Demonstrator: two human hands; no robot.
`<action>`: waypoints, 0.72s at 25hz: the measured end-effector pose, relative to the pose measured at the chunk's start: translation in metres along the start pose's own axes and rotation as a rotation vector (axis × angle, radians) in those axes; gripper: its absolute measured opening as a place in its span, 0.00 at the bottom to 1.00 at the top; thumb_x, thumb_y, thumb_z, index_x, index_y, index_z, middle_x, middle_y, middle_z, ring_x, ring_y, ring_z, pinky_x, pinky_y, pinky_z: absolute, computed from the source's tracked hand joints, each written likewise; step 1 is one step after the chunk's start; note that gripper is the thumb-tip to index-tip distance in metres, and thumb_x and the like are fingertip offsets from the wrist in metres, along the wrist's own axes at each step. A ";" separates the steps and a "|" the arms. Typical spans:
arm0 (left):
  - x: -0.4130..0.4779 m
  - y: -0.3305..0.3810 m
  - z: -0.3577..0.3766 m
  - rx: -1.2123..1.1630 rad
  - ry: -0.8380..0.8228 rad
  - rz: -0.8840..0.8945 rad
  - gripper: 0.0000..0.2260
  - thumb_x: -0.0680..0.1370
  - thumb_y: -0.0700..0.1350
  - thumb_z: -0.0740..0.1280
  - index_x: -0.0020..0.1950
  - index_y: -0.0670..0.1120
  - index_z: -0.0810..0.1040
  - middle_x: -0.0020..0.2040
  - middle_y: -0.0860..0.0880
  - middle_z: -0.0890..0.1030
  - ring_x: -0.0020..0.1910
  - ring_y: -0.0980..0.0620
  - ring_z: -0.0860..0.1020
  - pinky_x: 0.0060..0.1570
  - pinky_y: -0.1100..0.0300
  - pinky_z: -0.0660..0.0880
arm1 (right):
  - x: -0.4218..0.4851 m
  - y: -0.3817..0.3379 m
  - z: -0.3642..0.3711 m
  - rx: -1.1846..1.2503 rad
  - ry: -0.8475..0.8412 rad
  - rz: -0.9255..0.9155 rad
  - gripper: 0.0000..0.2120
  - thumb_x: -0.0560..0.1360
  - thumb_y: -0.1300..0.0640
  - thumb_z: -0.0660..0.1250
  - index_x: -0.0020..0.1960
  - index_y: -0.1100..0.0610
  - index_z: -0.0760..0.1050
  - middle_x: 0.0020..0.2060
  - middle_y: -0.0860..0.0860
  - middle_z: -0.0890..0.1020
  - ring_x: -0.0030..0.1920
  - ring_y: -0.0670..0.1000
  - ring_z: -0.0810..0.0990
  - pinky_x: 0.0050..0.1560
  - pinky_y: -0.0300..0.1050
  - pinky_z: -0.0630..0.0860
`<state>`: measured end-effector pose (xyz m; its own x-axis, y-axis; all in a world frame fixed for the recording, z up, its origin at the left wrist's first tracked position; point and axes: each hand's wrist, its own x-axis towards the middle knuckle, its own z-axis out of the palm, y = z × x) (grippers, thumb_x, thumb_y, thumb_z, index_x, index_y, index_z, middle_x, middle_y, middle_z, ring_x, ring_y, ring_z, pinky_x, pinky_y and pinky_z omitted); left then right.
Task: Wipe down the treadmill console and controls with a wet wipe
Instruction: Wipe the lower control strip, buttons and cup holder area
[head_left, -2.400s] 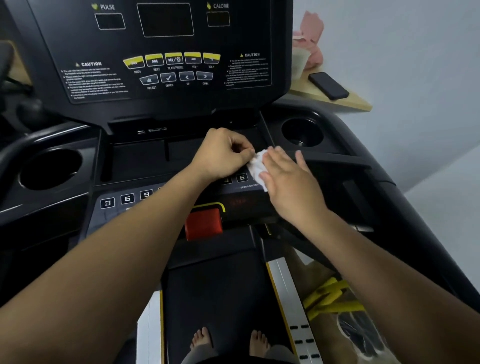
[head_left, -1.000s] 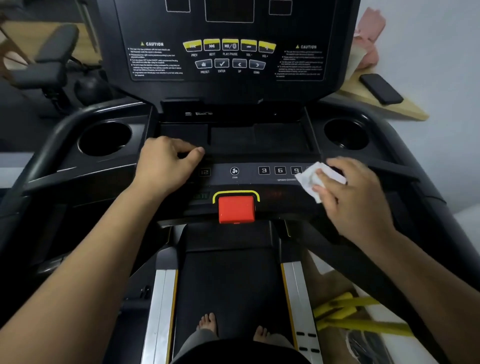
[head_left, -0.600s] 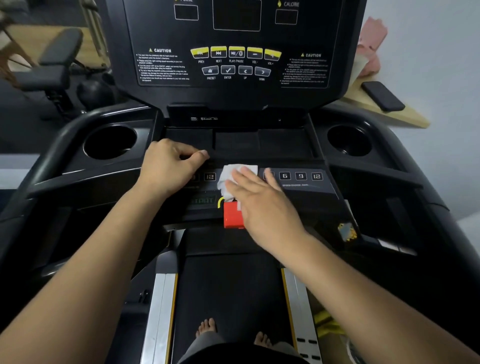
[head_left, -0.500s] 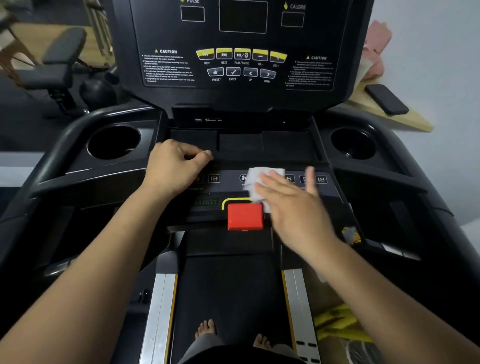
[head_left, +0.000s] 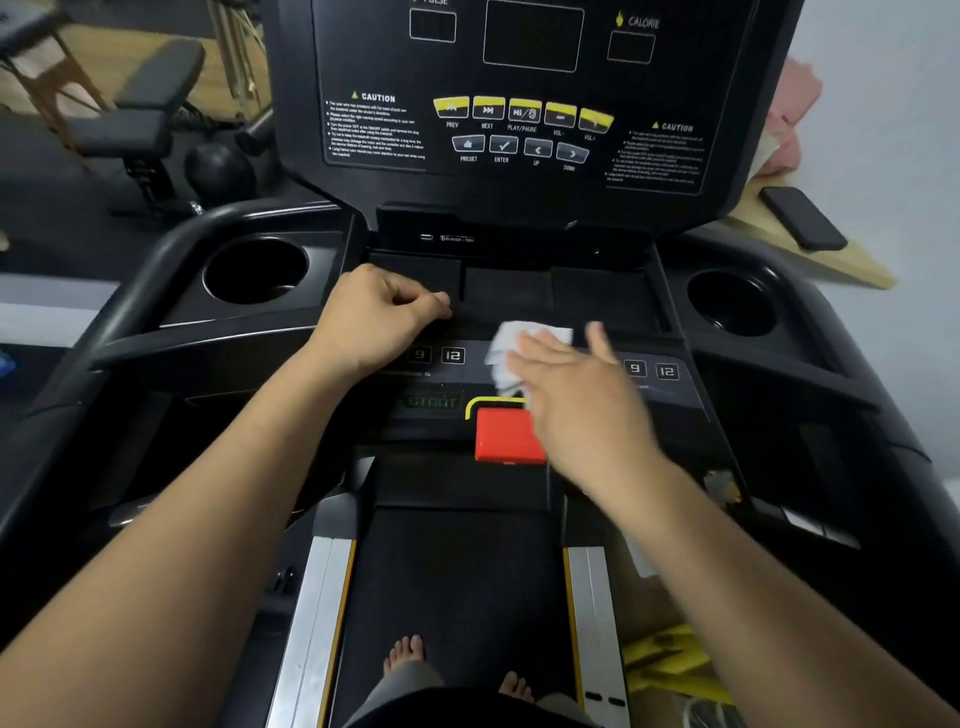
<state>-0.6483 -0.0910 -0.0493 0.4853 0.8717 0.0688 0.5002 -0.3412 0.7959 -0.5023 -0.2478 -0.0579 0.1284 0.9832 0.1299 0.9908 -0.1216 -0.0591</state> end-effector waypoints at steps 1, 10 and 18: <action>-0.001 0.000 0.000 0.003 0.003 0.010 0.08 0.76 0.52 0.70 0.41 0.52 0.87 0.40 0.55 0.86 0.45 0.60 0.82 0.47 0.65 0.74 | 0.012 -0.019 0.001 0.040 -0.027 -0.057 0.22 0.79 0.62 0.60 0.72 0.51 0.70 0.74 0.46 0.69 0.76 0.47 0.61 0.76 0.59 0.41; -0.002 -0.008 0.005 0.054 0.049 0.072 0.10 0.75 0.56 0.67 0.40 0.54 0.86 0.41 0.57 0.85 0.46 0.55 0.82 0.52 0.52 0.78 | -0.034 0.023 0.011 0.273 0.185 0.112 0.16 0.74 0.67 0.67 0.60 0.55 0.81 0.65 0.49 0.78 0.69 0.50 0.74 0.74 0.66 0.52; -0.002 -0.002 0.006 0.086 0.077 0.029 0.12 0.72 0.59 0.65 0.39 0.55 0.85 0.39 0.55 0.85 0.46 0.52 0.82 0.51 0.50 0.78 | -0.069 0.056 0.018 0.178 0.322 0.463 0.16 0.79 0.63 0.59 0.63 0.59 0.78 0.66 0.54 0.77 0.70 0.51 0.70 0.74 0.67 0.53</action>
<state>-0.6460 -0.0945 -0.0552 0.4456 0.8844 0.1390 0.5479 -0.3922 0.7389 -0.4565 -0.3198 -0.0883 0.5800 0.7388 0.3433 0.8096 -0.4762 -0.3432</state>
